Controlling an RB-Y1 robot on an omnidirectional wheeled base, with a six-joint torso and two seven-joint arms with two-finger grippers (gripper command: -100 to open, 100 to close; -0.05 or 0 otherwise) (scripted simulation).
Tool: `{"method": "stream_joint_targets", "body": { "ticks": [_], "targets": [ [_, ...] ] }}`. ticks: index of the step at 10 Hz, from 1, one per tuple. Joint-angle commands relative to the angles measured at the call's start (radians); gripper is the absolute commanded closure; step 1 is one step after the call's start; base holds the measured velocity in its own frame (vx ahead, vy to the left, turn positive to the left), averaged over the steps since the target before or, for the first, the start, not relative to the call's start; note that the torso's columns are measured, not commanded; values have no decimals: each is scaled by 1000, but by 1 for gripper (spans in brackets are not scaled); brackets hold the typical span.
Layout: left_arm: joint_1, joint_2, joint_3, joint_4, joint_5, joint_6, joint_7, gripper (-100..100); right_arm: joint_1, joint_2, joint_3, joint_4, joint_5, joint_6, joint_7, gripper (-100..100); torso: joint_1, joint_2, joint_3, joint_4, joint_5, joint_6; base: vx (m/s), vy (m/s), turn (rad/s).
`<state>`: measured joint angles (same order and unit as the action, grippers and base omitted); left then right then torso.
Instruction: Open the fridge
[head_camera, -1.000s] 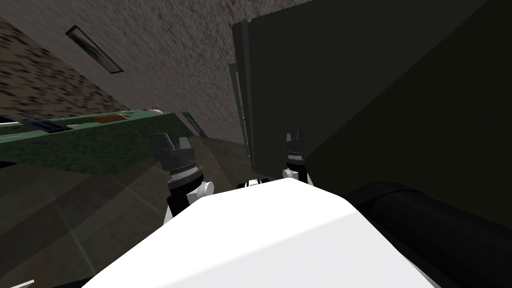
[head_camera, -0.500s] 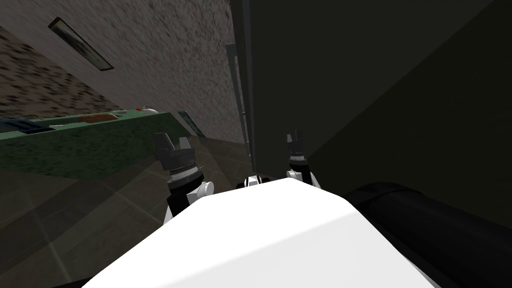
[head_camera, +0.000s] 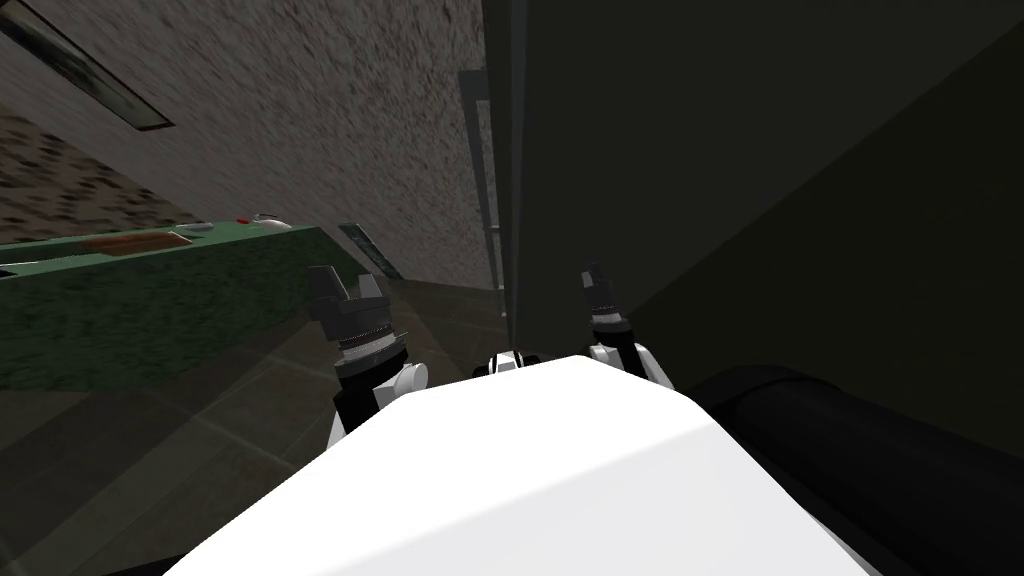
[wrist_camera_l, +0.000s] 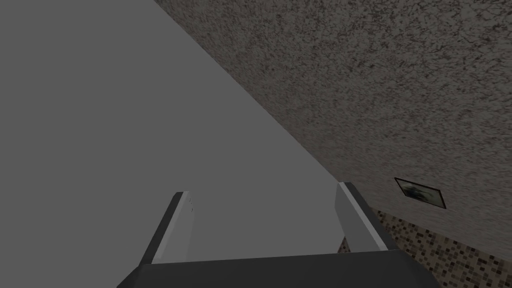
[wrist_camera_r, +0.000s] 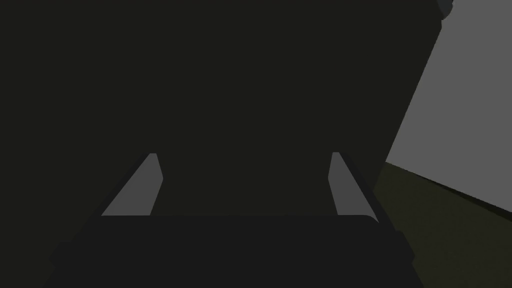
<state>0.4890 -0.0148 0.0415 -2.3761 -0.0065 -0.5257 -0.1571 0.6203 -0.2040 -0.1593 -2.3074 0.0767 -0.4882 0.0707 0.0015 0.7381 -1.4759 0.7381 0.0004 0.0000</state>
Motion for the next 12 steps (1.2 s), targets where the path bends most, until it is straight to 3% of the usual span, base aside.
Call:
{"method": "stream_joint_targets", "body": {
  "ticks": [1, 9, 10, 12],
  "targets": [
    [0, 0, 0, 0, 0, 0, 0, 0, 41, -60, -76, -15, 44, 35, 49, -100, -1, -1, -1, 0, 0, 0, 120, 198, -155],
    [0, 0, 0, 0, 0, 0, 0, 0, 186, -225, -322, -68, 185, 151, 214, -100, 1, -1, -1, 0, 1, -1, 132, 217, -162],
    [0, 0, 0, 0, 0, 0, 0, 0, 186, -225, -330, -68, 185, 151, 214, -100, 1, -2, -2, -1, 0, -1, 95, 156, -97],
    [0, 0, 0, 0, 0, 0, 0, 0, 221, -267, -393, -77, 210, 181, 255, -100, -4, -2, -2, 0, 0, -4, 68, 121, -86]
  ]
}}
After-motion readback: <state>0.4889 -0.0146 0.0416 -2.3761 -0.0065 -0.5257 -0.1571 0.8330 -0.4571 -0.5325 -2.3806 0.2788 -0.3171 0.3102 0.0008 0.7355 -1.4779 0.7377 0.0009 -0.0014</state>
